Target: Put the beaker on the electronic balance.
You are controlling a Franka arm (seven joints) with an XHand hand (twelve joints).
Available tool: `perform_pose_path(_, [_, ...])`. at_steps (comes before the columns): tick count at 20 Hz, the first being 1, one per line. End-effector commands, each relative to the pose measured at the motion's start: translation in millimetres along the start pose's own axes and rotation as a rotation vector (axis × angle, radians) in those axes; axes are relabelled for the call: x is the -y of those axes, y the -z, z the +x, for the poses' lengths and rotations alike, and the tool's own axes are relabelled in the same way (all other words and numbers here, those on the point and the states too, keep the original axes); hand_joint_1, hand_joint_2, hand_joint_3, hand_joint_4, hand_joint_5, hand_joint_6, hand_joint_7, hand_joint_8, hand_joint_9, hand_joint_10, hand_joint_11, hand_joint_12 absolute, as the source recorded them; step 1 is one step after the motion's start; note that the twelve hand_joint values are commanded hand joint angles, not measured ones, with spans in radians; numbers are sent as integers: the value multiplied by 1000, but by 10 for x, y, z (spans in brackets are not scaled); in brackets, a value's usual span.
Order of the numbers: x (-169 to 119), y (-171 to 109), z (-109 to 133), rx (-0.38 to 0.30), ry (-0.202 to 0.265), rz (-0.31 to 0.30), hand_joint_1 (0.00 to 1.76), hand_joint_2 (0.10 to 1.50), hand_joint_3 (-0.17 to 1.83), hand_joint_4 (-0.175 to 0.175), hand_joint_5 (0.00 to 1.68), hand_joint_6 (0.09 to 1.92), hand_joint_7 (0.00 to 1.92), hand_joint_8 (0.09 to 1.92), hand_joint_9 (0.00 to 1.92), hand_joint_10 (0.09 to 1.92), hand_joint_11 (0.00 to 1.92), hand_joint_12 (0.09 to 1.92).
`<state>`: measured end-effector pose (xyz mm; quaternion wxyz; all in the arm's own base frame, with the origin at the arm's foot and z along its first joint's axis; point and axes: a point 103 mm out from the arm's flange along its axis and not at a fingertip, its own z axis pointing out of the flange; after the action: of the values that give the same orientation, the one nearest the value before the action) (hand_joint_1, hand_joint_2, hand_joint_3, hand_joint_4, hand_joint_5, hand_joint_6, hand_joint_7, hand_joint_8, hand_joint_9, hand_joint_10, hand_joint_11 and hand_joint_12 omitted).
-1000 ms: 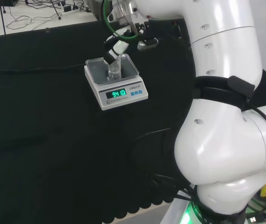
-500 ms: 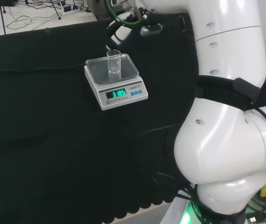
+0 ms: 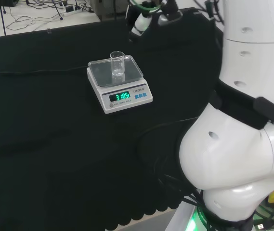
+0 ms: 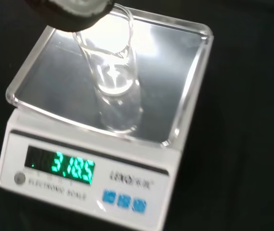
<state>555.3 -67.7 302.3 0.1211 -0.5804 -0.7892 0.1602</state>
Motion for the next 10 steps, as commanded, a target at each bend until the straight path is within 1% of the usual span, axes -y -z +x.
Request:
perform_pose_path(1, [968, -3, -393, 63, -150, -45, 824, 795, 369, -12, 833, 746, 901, 692, 1079, 632, 871, 1167])
perform_pose_path(4, [1181, -41, -487, 42, -193, -66, 812, 790, 397, -13, 826, 752, 897, 695, 1067, 636, 859, 1170])
perform_pose_path(8, [1383, -158, -643, 8, -252, -61, 791, 792, 425, -14, 815, 766, 890, 700, 1055, 649, 834, 1189])
perform_pose_path(10, [1477, -204, -690, 3, -275, -62, 785, 791, 434, -14, 810, 771, 884, 702, 1048, 654, 822, 1196])
